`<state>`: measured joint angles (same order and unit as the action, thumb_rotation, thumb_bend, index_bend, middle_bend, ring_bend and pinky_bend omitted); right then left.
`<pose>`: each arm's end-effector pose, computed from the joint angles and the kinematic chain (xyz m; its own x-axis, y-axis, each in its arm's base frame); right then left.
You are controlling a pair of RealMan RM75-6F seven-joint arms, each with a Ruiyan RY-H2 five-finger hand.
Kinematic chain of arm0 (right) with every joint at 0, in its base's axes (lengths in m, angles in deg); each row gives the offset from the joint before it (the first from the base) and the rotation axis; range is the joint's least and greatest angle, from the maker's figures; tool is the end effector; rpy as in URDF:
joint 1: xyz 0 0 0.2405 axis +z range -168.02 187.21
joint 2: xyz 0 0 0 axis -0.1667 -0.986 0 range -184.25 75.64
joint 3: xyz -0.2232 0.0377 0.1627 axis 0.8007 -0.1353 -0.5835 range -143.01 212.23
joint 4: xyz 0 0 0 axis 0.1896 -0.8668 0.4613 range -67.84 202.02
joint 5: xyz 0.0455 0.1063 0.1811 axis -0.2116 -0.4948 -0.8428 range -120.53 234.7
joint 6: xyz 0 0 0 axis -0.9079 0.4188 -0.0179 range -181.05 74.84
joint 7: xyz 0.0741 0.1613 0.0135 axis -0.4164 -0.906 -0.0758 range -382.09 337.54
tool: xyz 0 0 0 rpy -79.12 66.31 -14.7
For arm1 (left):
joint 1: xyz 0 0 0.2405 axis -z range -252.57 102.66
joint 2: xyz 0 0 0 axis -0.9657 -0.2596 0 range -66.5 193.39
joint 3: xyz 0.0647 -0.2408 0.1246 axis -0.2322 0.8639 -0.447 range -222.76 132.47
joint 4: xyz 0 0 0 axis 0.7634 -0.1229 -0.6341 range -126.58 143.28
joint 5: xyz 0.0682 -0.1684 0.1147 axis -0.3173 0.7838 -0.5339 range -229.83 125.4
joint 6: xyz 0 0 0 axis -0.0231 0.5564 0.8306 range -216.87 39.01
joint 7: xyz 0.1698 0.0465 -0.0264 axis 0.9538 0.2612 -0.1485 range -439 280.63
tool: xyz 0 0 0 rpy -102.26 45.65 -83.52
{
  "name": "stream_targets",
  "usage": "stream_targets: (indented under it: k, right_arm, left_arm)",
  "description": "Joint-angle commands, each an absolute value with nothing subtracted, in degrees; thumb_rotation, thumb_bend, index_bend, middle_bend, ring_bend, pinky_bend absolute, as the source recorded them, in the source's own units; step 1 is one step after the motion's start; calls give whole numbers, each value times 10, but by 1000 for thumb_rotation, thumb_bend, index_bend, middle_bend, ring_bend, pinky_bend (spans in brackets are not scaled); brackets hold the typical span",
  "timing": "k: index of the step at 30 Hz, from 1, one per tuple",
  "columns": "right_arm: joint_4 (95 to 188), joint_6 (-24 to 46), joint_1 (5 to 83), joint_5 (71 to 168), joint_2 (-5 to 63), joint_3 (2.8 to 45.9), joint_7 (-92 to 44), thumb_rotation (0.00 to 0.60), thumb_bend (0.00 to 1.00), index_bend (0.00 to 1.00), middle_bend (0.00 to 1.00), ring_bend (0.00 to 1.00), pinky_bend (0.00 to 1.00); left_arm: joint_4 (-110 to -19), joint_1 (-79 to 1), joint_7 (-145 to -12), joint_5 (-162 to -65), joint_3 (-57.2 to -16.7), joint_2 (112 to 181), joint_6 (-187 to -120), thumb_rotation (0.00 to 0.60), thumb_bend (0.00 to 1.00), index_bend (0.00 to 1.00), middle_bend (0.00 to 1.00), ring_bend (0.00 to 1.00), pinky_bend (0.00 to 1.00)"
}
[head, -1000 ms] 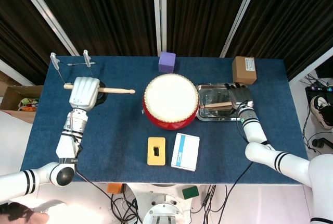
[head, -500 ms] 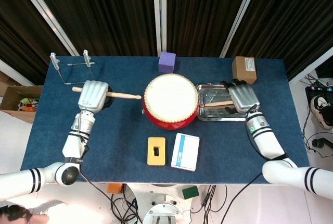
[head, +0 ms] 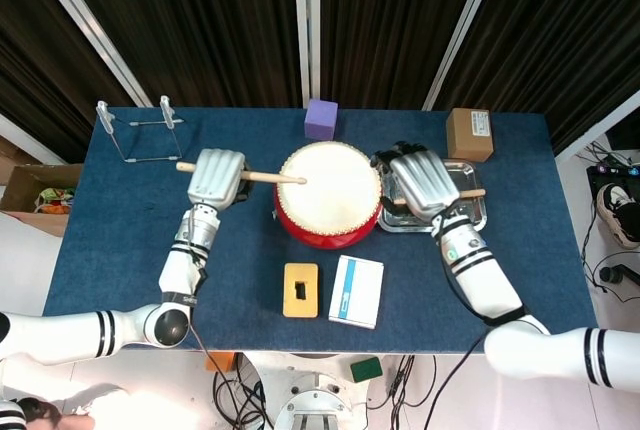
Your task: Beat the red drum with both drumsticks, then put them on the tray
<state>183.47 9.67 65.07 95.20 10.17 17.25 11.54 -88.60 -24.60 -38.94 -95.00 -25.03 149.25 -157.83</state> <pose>-0.0443 -0.3978 0.1020 0.4217 -0.1607 0.8924 -0.8674 -0.3582 0.3454 -0.0851 0.4259 0.0329 0.4208 0.0682 0.9046 0.8928 -0.2079 -0.3996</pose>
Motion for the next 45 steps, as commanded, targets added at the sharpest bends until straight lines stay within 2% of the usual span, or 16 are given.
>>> stream_targets:
  k: [1,7,16,45]
  right_arm:
    - [1823,119,711,869,159,153,174,600,329,382,449,227,366]
    - [1791,148,762,798,212,140,213,600,357,388,450,229,370]
    - [1747,165,801,751,261,125,231,600,368,413,466,242,370]
    - [1698,177,834,751,319,111,236,600,369,531,547,297,371]
  left_arm:
    - [-888,-232,-370,-932,-247,1500,-1581,600,374,1000,1000,1000,1000]
    - [-888,-213,-342,-907,-245,1514,-1593,600,373,1000,1000,1000,1000]
    - [-887,-192,-314,-890,-242,1528,-1613,600,373,1000,1000,1000,1000]
    - [-885,-165,-282,-877,-252,1536,-1636,600,370,1000,1000,1000,1000]
